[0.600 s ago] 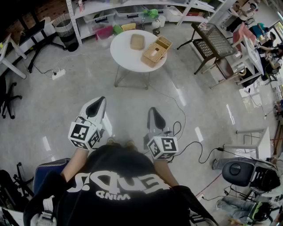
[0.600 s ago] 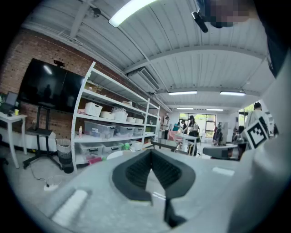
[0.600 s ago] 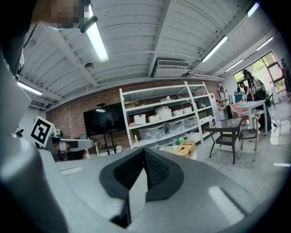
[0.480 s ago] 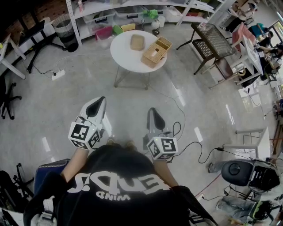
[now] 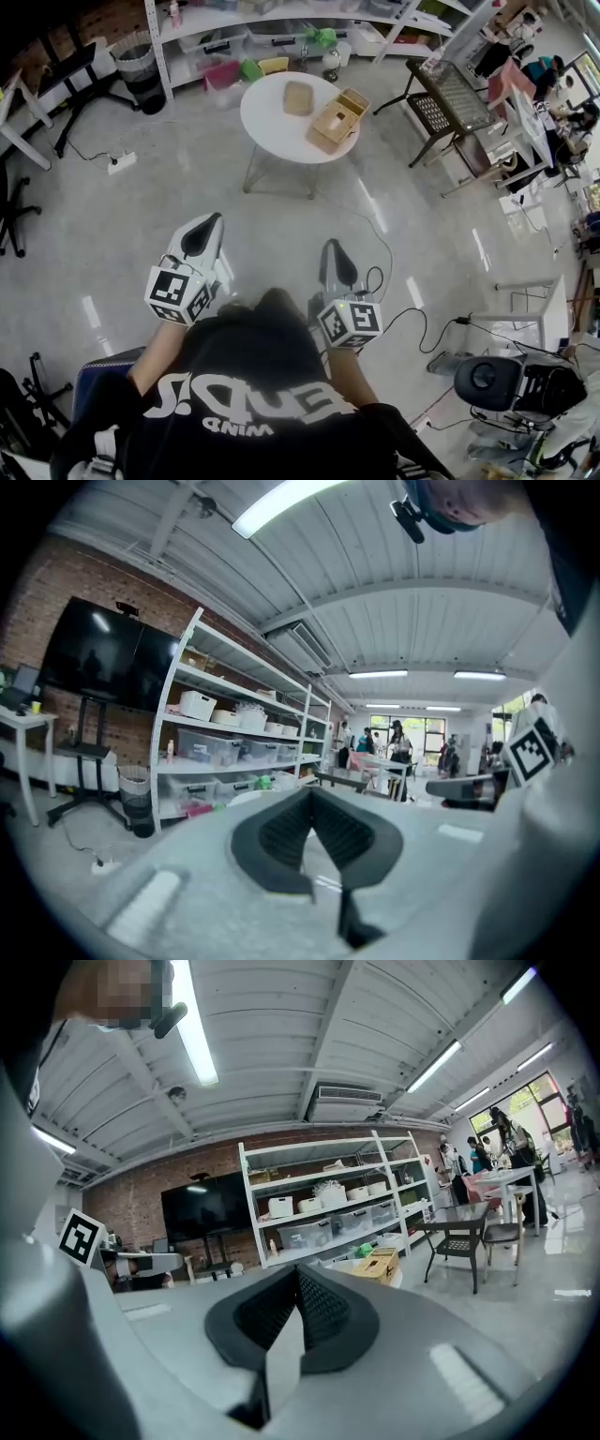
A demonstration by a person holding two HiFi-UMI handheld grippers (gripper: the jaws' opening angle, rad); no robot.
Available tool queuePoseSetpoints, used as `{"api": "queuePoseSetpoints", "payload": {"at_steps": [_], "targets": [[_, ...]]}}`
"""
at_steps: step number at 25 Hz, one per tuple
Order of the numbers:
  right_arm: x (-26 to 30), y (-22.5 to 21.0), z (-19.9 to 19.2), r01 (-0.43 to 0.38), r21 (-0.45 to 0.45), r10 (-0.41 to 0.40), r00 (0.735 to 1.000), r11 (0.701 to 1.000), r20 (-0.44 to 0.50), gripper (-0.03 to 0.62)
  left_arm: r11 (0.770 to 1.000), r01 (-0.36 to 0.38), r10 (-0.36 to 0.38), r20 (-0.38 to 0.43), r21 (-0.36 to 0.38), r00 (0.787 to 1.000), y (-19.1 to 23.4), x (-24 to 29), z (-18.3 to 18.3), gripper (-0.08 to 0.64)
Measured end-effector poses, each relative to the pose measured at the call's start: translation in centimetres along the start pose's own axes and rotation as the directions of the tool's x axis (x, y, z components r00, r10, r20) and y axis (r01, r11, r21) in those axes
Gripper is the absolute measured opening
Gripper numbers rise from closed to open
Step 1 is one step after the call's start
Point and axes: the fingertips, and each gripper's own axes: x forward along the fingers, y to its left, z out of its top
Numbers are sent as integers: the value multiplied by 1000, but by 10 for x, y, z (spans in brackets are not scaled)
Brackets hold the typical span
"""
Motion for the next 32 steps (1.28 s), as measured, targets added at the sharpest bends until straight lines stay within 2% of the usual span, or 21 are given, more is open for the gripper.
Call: {"api": "queuePoseSetpoints", "payload": {"at_steps": [6, 15, 23, 32], "targets": [[25, 8, 0, -3, -11, 3, 1000, 1000, -3, 0, 1000, -4, 4, 9, -5, 1000, 23, 7, 4, 2], [105, 6, -1, -44, -21, 44, 999, 999, 0, 0, 1000, -13, 13, 26, -4, 1000, 69, 54, 9, 2], [191, -33, 31, -45, -23, 45, 999, 999, -10, 0, 1000, -23, 23, 27, -20, 999, 112, 141, 34, 2], [304, -104, 83, -73, -19, 72, 997, 997, -27, 0, 998, -62, 63, 22, -32, 998, 151, 266, 72, 2]]}}
